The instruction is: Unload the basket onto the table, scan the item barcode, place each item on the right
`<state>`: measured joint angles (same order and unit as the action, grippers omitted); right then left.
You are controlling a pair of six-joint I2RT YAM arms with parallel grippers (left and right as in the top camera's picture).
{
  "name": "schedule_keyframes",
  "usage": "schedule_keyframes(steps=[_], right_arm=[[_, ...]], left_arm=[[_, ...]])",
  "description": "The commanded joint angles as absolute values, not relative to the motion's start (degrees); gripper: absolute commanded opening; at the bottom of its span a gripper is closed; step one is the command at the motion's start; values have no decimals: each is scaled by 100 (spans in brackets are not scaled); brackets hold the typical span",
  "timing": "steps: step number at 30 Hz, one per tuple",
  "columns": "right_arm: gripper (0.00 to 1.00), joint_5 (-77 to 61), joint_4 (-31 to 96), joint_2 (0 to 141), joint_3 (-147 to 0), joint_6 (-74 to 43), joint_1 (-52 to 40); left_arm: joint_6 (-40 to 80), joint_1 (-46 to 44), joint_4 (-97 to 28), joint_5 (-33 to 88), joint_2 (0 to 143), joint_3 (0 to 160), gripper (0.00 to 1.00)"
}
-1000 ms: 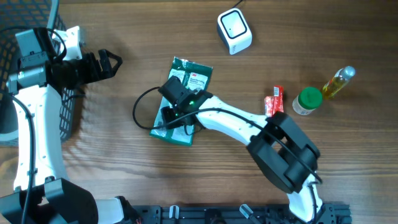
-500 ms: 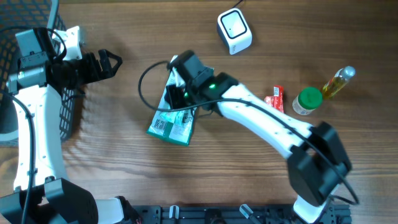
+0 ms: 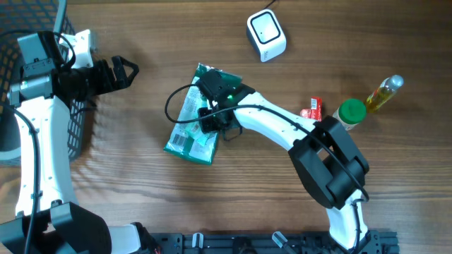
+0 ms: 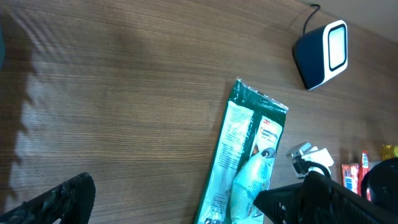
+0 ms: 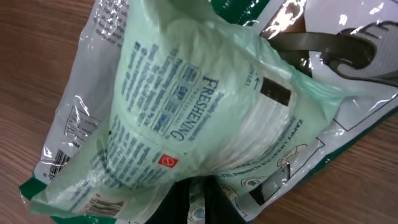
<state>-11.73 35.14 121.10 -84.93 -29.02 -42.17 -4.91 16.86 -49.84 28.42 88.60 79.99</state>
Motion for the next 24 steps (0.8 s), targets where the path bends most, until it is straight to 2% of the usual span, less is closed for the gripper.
schedule_keyframes(steps=[1,7,15,24], right_arm=[[12,-1052,3815,12602,-8514,-2908,-4248],[15,-1033,4862,11994,-9666,-2851,-4202],[11,-834,4407,11889,-9657,-2847,-4222],[13,-471,3789,13028,-9577,-2694,-4248]], left_arm=[[-578,1678,-4971,2888,8886,8027,100],[-578,1678,-4971,2888,8886,8027,100],[-578,1678,-4971,2888,8886,8027,100],[-578,1678,-4971,2888,8886,8027,100]])
